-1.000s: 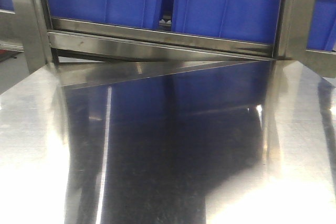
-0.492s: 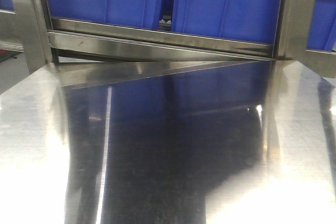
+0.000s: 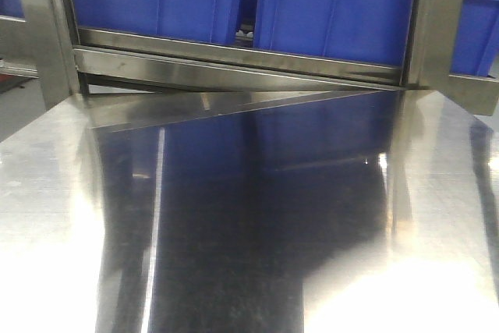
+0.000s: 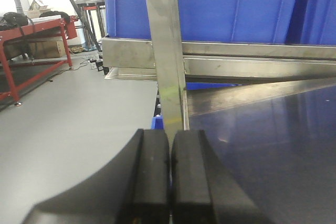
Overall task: Place yellow foam block on left shelf second layer
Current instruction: 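Hold the cube in the right gripper and back away from the table, then drive the base along the aisle carrying the cube in the right gripper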
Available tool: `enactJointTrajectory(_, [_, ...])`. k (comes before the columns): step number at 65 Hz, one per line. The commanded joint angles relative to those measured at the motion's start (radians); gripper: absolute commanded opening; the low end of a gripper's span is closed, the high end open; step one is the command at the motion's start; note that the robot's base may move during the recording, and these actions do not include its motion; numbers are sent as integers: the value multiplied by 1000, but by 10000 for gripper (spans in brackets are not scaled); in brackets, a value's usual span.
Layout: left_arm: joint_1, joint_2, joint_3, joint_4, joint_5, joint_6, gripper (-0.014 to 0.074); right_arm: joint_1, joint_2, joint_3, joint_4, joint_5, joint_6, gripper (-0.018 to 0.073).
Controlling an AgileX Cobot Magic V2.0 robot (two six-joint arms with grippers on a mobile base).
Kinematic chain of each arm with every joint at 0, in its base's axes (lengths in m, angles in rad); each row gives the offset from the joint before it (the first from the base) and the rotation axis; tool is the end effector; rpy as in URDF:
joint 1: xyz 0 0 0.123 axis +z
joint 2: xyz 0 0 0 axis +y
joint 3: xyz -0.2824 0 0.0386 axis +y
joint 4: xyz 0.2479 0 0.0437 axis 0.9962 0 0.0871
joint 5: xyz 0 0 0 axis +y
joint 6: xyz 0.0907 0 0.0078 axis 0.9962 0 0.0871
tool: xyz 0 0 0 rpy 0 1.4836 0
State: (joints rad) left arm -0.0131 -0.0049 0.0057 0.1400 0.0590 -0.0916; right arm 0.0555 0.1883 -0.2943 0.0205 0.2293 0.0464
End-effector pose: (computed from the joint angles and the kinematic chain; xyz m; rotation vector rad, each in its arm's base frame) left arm 0.0564 0.0000 0.2061 0.0407 1.5424 0.0342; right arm 0.0626 0.0039 0.2801 0.0051 1.6077 0.0982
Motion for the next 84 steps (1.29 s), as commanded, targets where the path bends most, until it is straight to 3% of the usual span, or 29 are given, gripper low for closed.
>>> enactJointTrajectory(1, [1,-22,25,-6,-82,-5,136,-7,10,-27,-2,-98,-8,474])
enactJointTrajectory(84, [1,-22,25,-6,-82,-5,136,-7,10,-27,-2,-98,-8,474])
